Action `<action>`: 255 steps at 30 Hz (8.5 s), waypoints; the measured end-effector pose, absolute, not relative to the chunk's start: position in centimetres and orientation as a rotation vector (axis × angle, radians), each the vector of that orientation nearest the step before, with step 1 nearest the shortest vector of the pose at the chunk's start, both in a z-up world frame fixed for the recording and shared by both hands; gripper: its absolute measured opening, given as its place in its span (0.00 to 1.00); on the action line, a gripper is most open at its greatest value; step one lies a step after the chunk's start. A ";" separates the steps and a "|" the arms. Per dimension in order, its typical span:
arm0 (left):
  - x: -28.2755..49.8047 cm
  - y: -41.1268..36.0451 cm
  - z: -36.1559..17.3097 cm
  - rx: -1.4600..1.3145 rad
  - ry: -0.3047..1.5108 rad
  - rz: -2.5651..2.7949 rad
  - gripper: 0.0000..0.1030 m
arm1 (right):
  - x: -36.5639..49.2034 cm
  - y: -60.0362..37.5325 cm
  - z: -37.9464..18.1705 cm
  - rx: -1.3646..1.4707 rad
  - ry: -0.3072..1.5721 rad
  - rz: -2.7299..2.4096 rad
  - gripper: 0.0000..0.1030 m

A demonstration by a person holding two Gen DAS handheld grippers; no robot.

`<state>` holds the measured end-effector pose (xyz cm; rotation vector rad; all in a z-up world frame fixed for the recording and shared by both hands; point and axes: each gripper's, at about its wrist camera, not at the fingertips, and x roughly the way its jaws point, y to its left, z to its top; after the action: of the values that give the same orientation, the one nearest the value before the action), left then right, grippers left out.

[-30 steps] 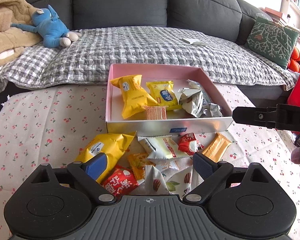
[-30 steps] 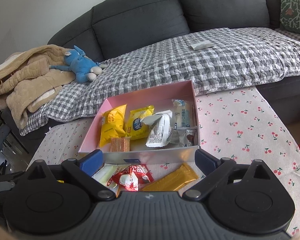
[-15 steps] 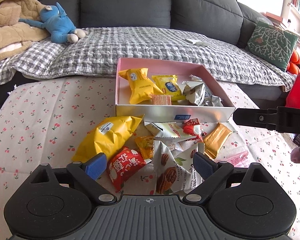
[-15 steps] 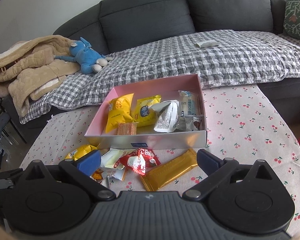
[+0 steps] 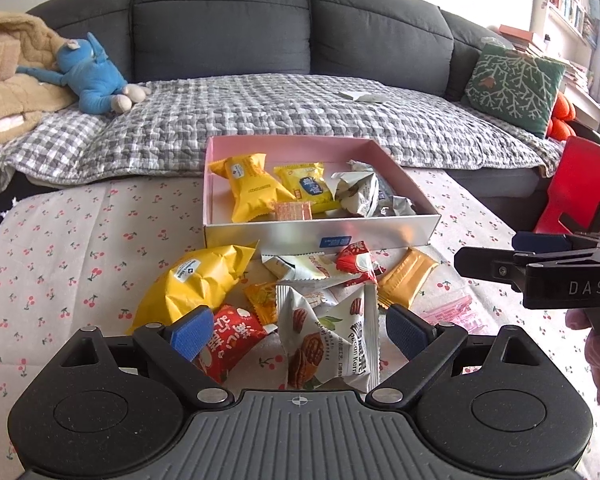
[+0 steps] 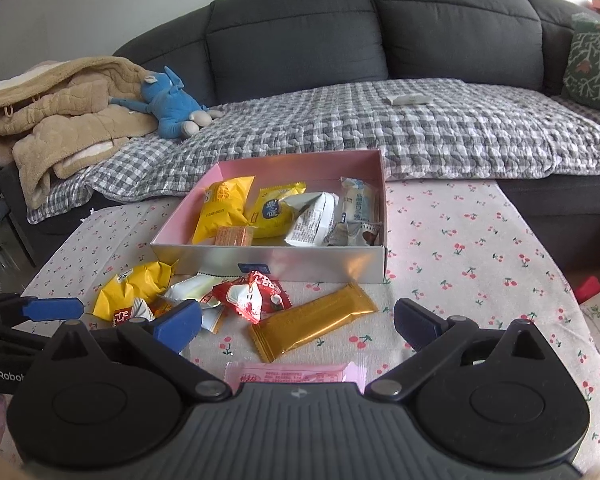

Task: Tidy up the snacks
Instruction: 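Grasp the white pecan-kernel packet with the left gripper while the right grasps the pink packet, then lift both held packets up off the pile, then lower both held packets into the pink box and open both grippers, then withdraw both grippers from the box toward the remaining snacks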

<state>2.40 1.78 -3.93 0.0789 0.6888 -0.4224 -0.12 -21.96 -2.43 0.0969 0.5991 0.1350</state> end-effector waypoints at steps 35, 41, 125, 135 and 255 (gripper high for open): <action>2.9 0.1 -8.8 0.056 0.818 -0.550 0.80 | 0.3 -20.2 -6.9 -0.418 0.763 0.463 0.81; 3.5 0.1 -9.2 0.046 0.771 -0.536 0.80 | 0.4 -20.3 -7.0 -0.384 0.735 0.452 0.74; 2.9 3.2 -1.5 -0.041 0.749 -0.394 0.49 | 3.9 -20.0 -0.8 0.032 0.703 0.408 0.28; 6.5 1.2 0.2 -0.006 0.712 -0.387 0.49 | 6.7 -22.8 -1.6 0.218 0.716 0.300 0.28; 4.3 4.4 -4.4 0.027 0.708 -0.379 0.95 | 1.4 -20.7 -3.5 0.112 0.695 0.185 1.00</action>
<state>4.34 4.39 -4.37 0.0270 0.7081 -0.3795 1.36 -20.65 -3.53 0.1121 0.6948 0.1852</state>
